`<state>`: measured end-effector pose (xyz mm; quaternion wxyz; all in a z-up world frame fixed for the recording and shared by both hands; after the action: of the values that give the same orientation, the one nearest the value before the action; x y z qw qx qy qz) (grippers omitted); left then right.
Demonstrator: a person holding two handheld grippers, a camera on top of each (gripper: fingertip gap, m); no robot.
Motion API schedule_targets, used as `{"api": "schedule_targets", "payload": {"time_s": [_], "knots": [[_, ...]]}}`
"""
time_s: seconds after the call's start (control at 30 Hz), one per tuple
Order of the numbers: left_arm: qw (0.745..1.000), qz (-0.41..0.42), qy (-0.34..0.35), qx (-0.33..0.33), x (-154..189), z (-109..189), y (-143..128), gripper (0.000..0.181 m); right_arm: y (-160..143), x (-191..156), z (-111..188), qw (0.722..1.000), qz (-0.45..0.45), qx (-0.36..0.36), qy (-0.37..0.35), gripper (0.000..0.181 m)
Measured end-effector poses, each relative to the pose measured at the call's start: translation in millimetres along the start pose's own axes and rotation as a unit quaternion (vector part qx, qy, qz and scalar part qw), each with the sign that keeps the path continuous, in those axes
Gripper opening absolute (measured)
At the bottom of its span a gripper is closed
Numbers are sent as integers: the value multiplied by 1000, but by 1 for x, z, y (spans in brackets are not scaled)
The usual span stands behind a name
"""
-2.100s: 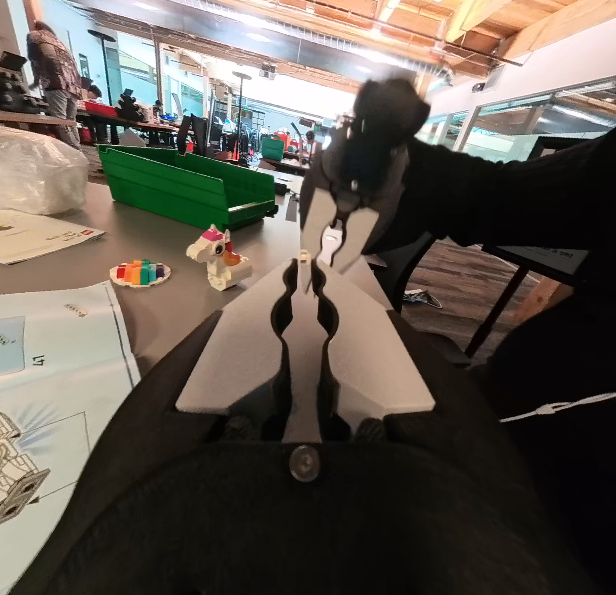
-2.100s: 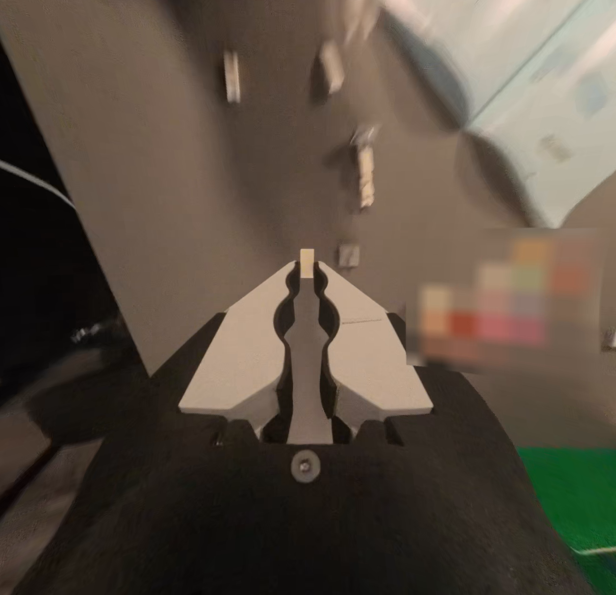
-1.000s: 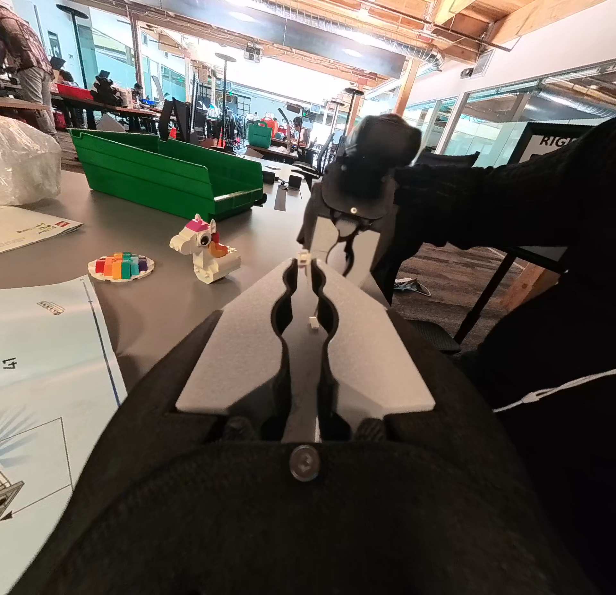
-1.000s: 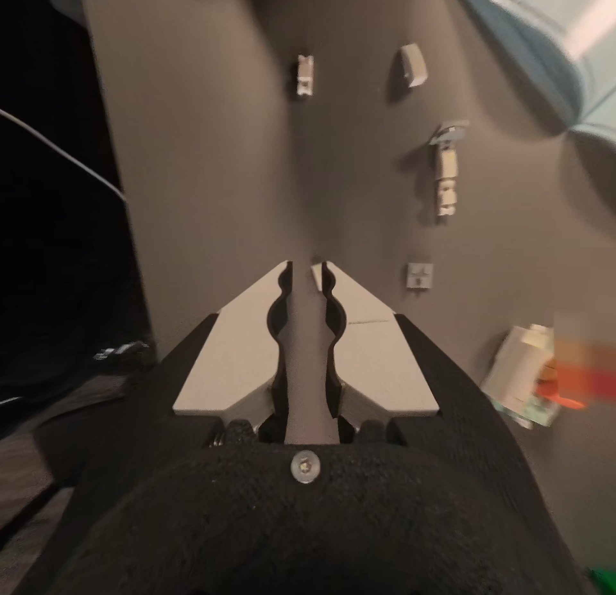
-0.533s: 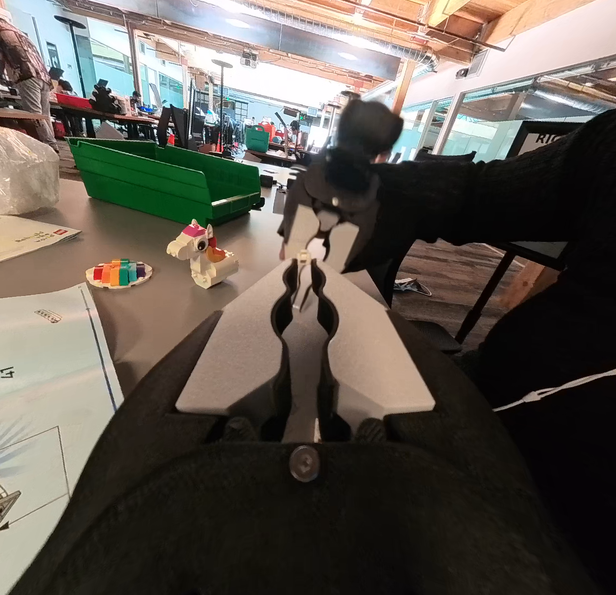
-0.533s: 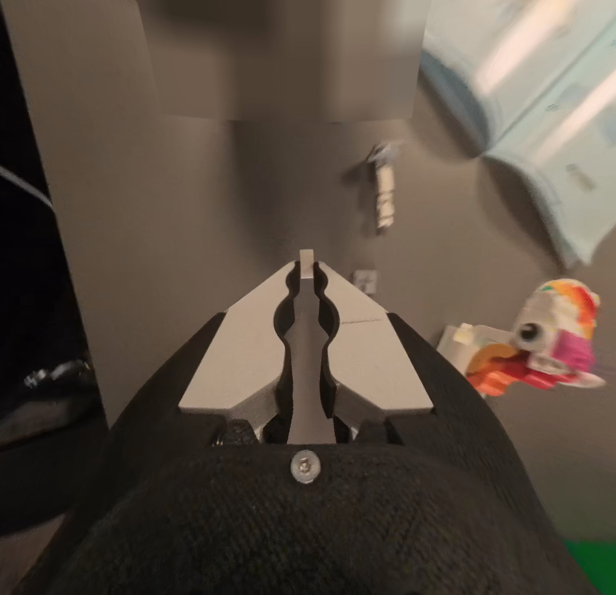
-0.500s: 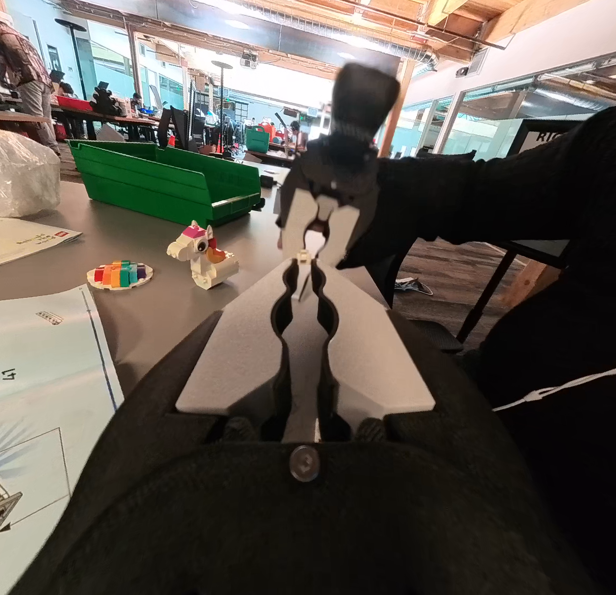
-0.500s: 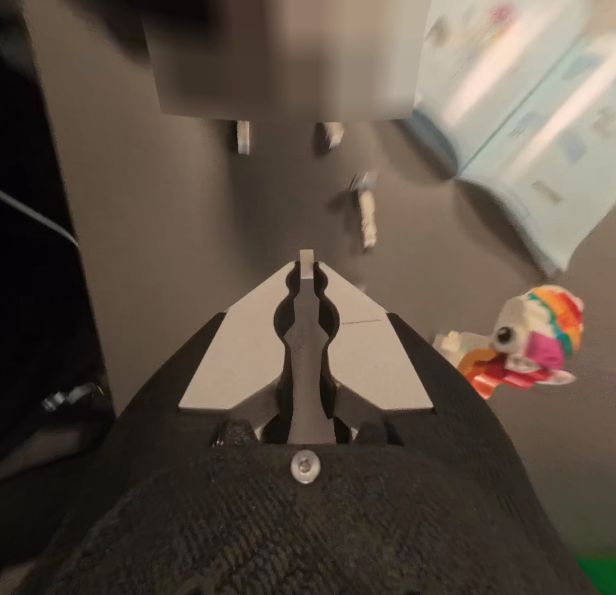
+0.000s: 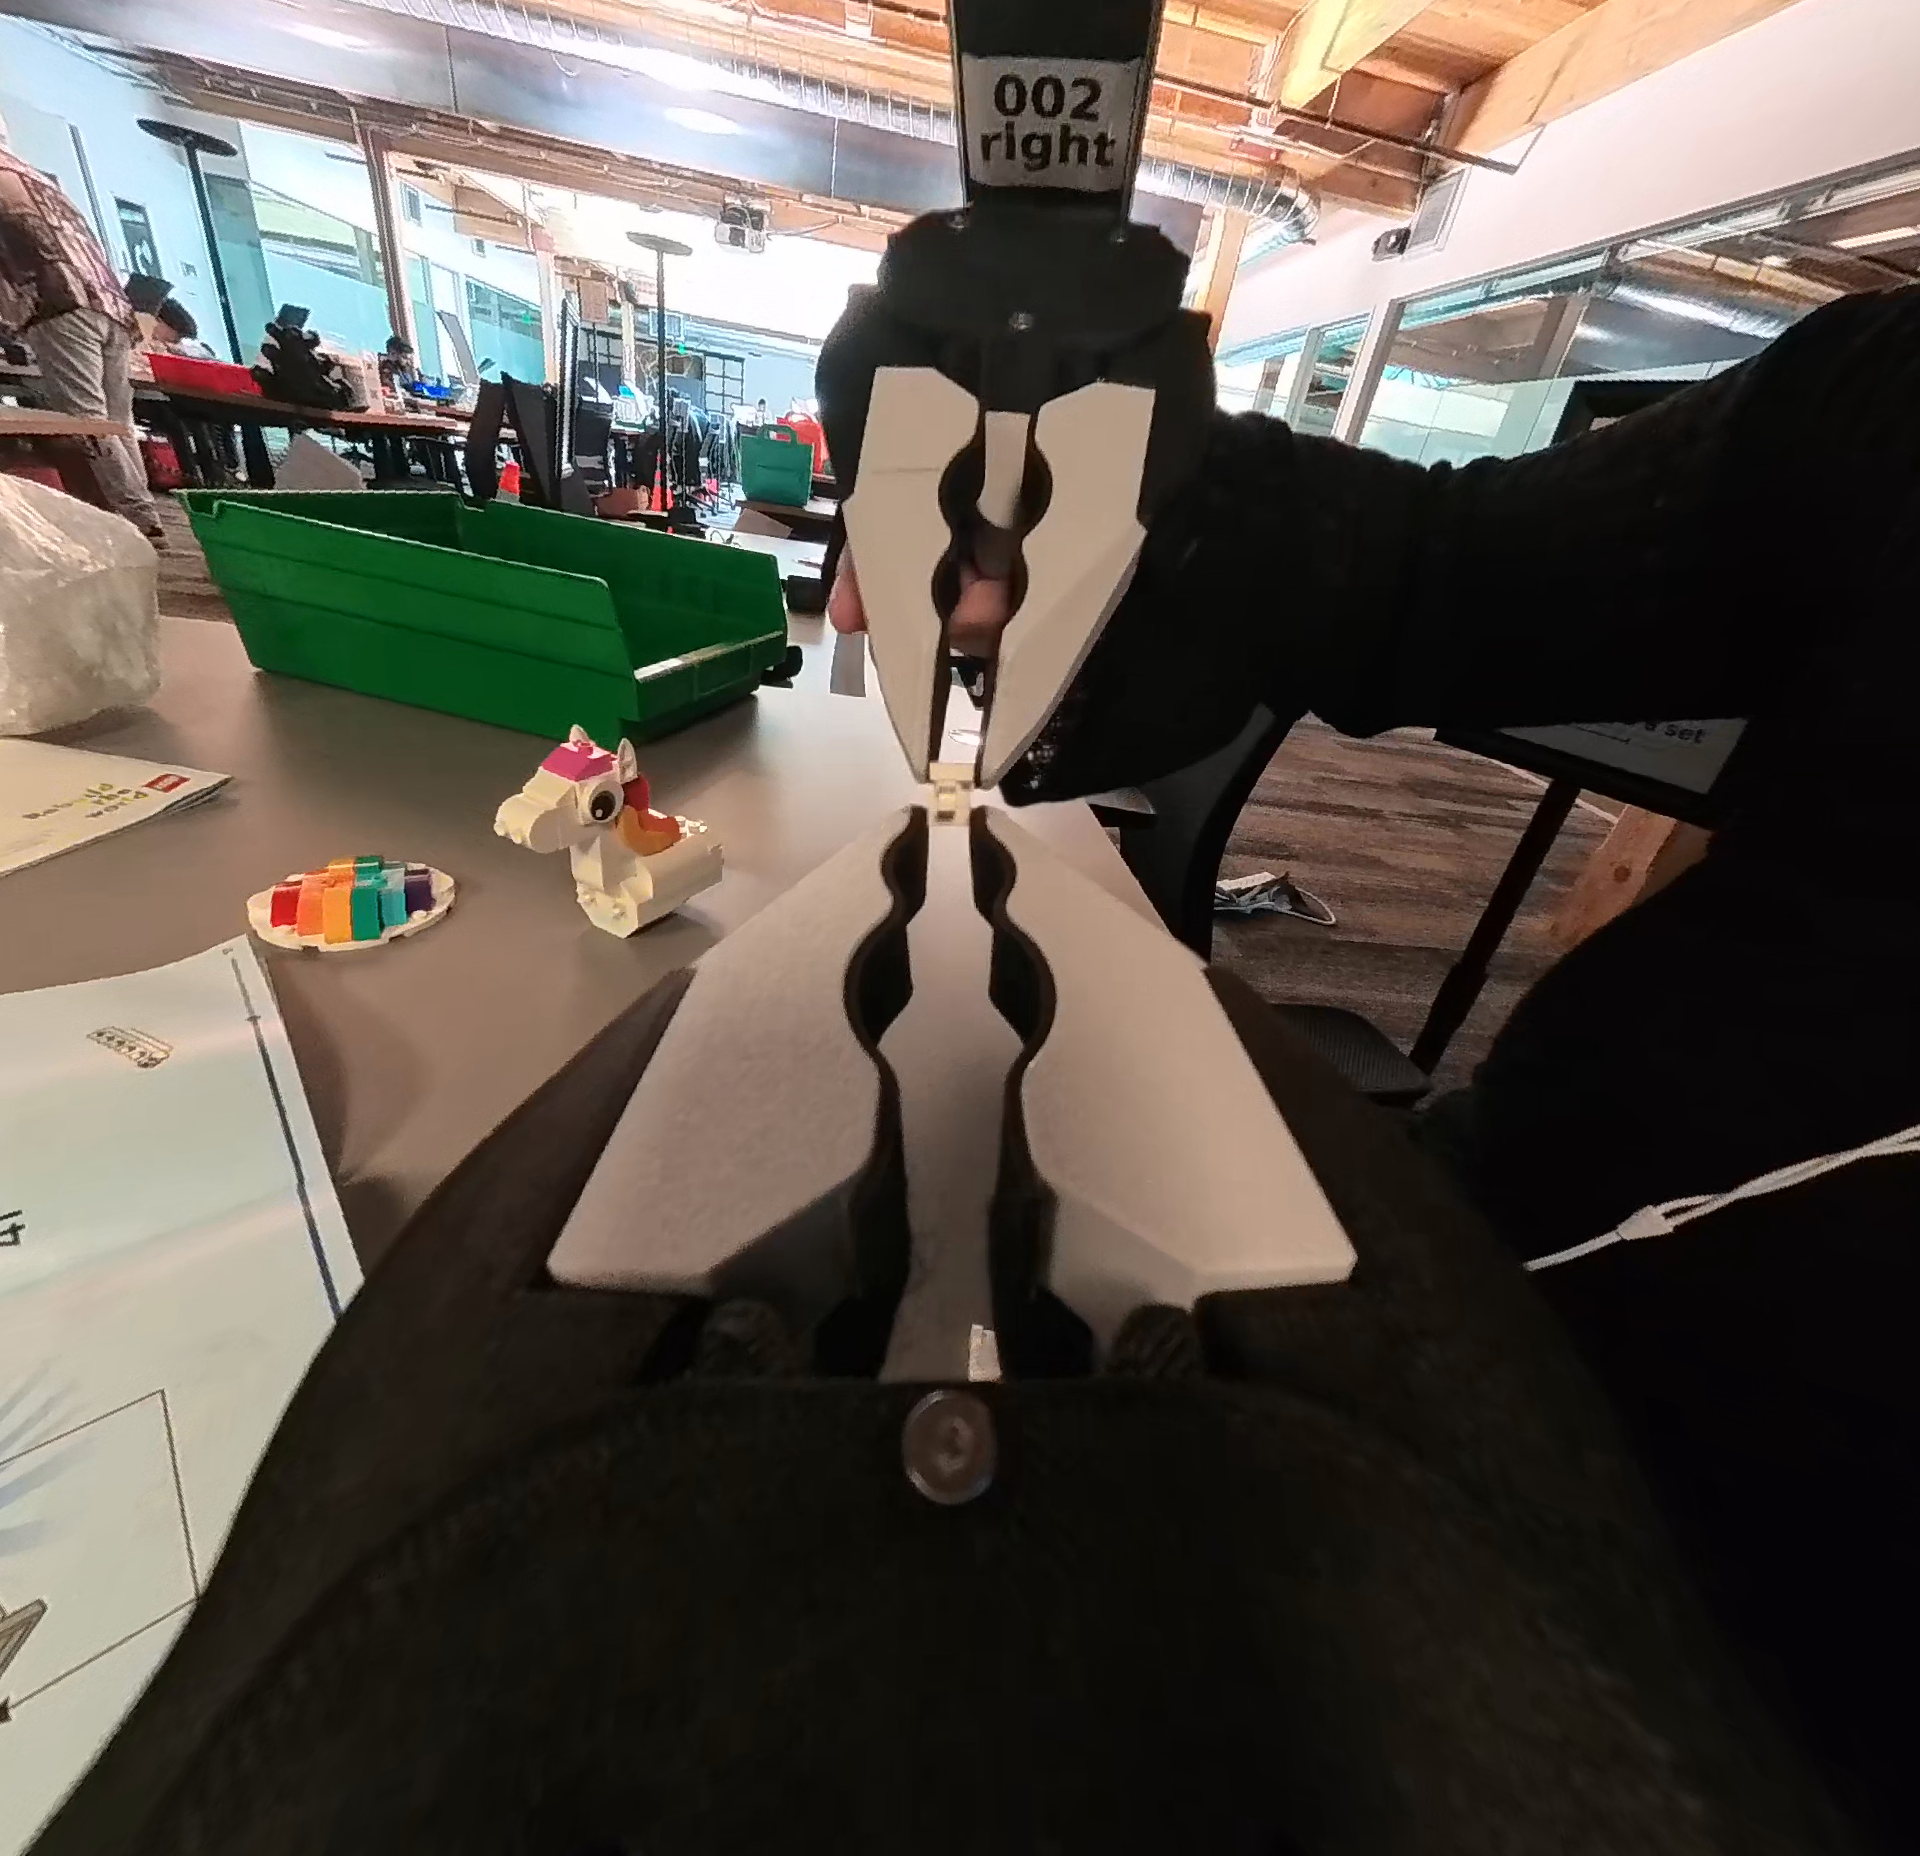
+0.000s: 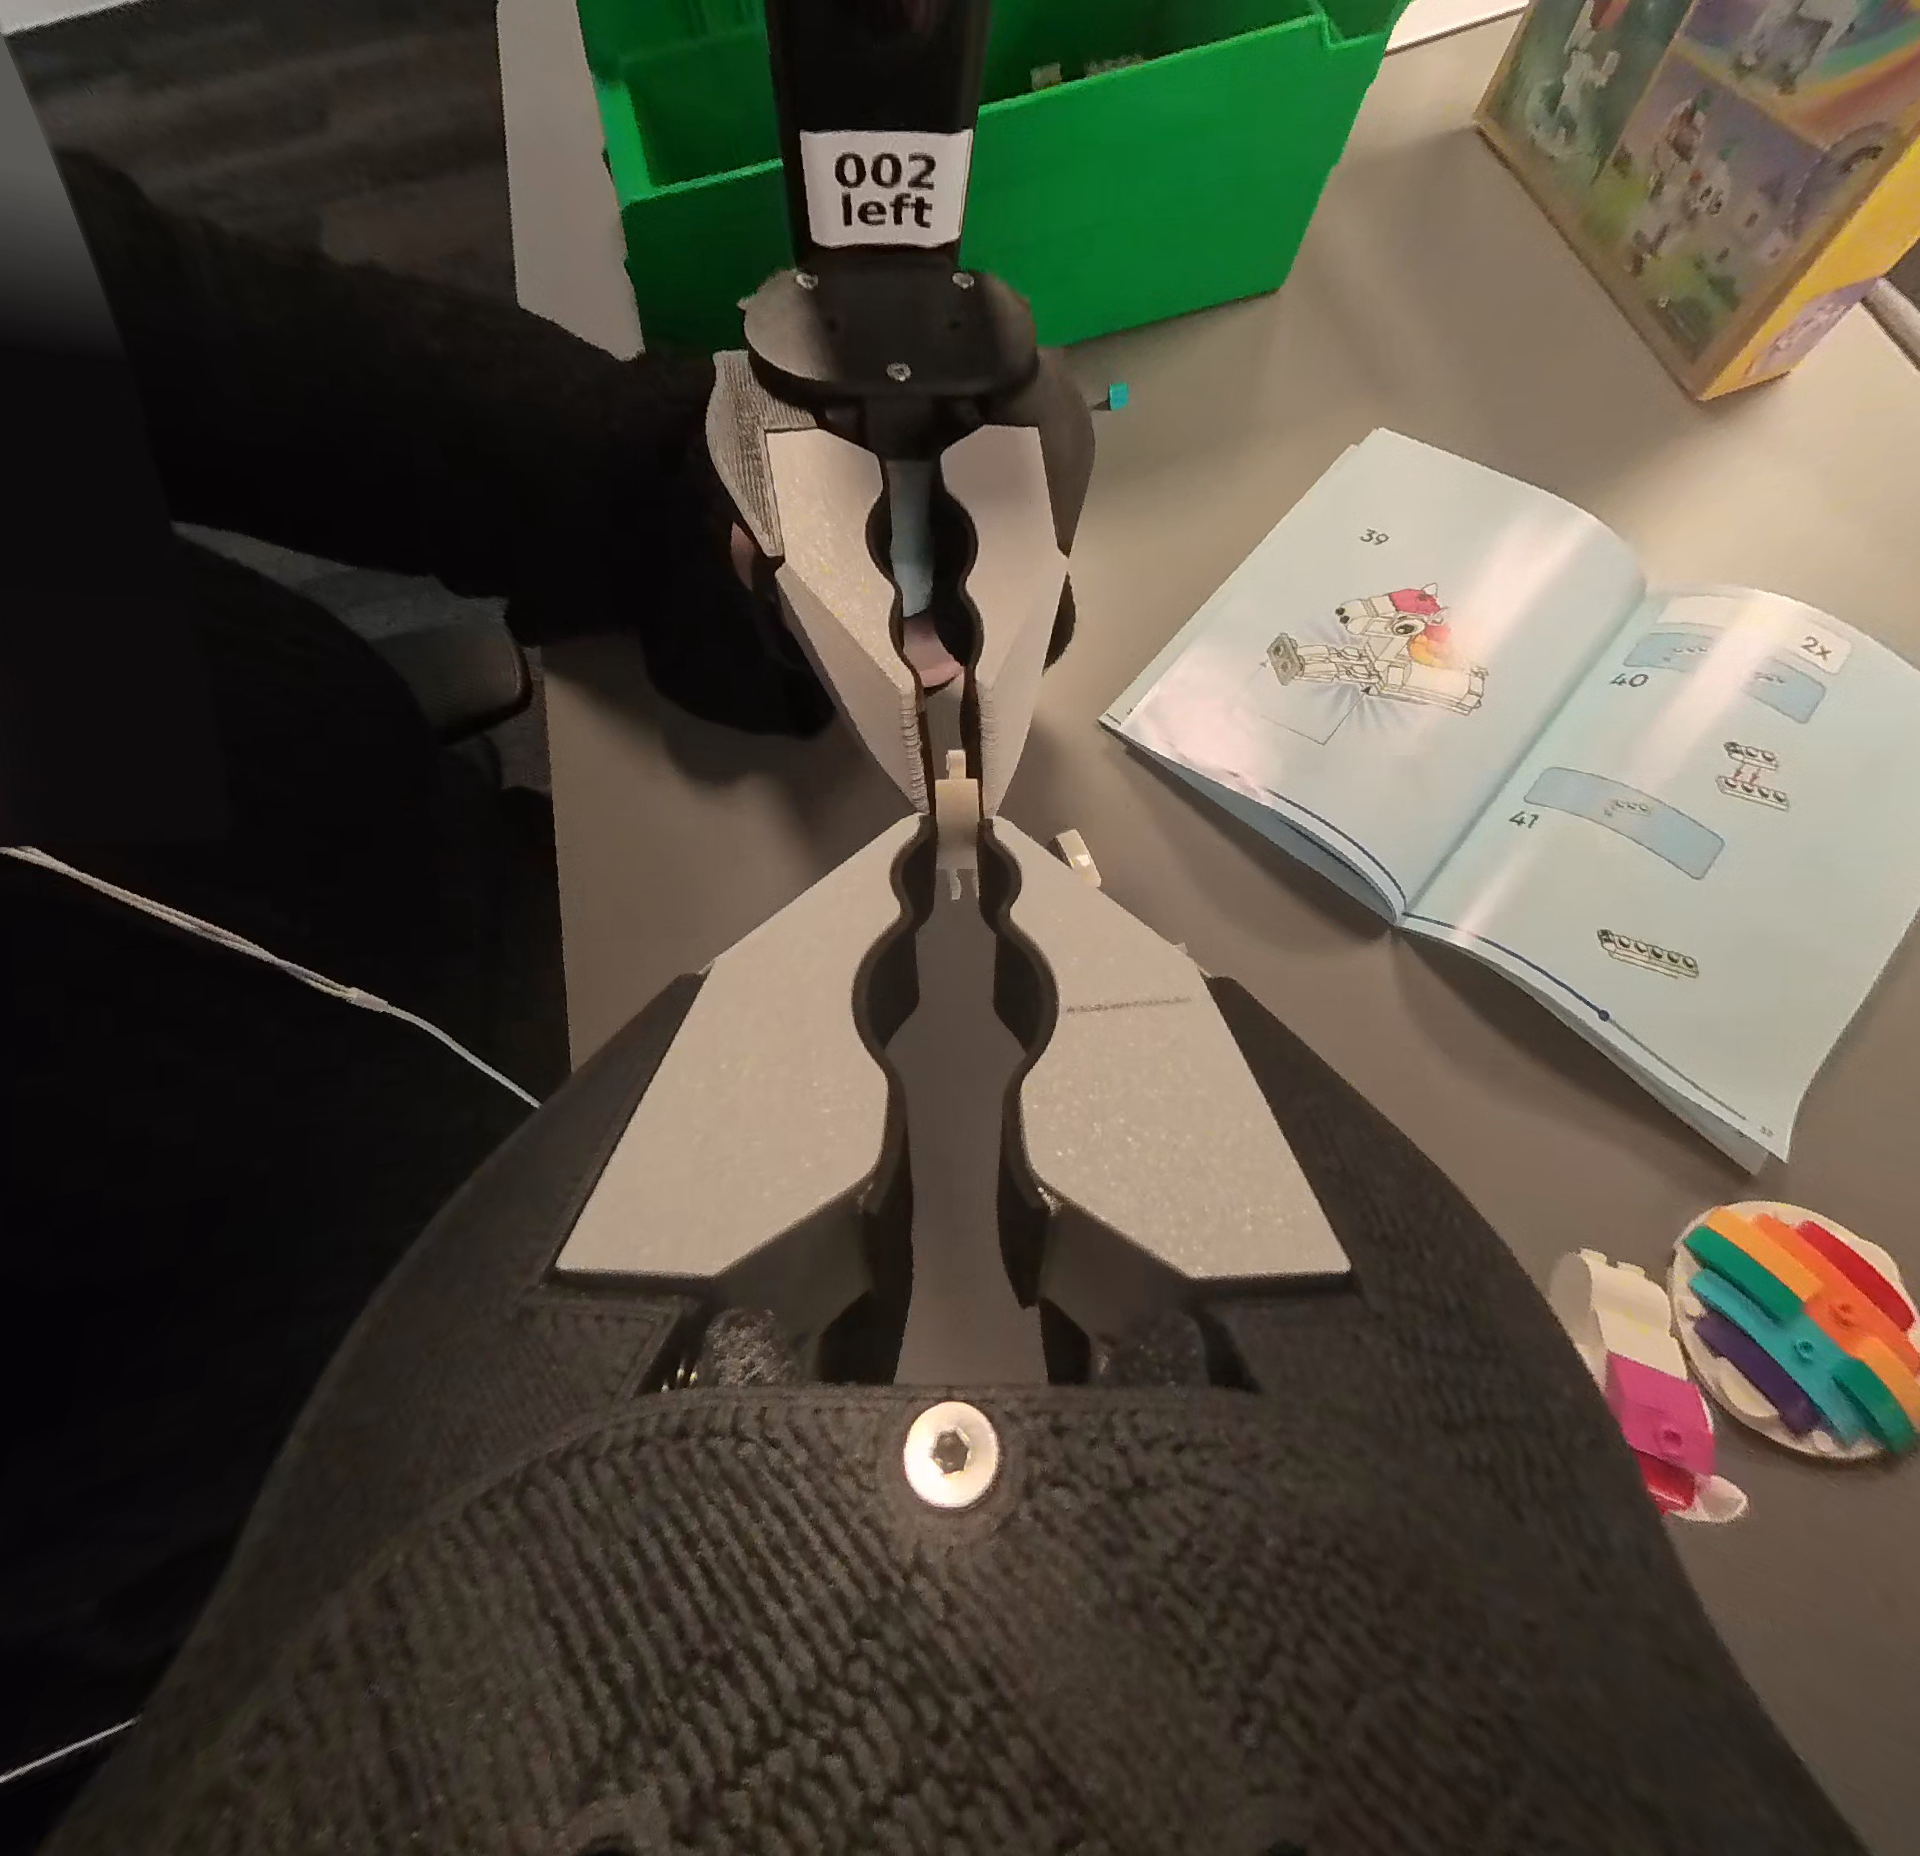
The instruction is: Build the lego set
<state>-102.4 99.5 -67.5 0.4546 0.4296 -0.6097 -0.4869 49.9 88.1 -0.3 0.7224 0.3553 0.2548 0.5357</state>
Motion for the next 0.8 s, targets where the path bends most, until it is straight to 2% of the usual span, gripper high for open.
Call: {"api": "schedule_targets", "payload": {"time_s": [0.8], "knots": [[1000,-6,-8,6,2,0,0,7,1,-5,1,1000,7,-14,-16,6]]}}
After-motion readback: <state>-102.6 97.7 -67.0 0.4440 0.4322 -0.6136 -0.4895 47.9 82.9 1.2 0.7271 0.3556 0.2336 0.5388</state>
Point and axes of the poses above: each gripper's, where its closed fingertips meet, z back along the fingers, y out of its top, x = y × z across the jaws, the point moved 9 cm from there along z, back along the fingers, and after that the axes turned 8 degrees about -y, right-handed, at the moved point
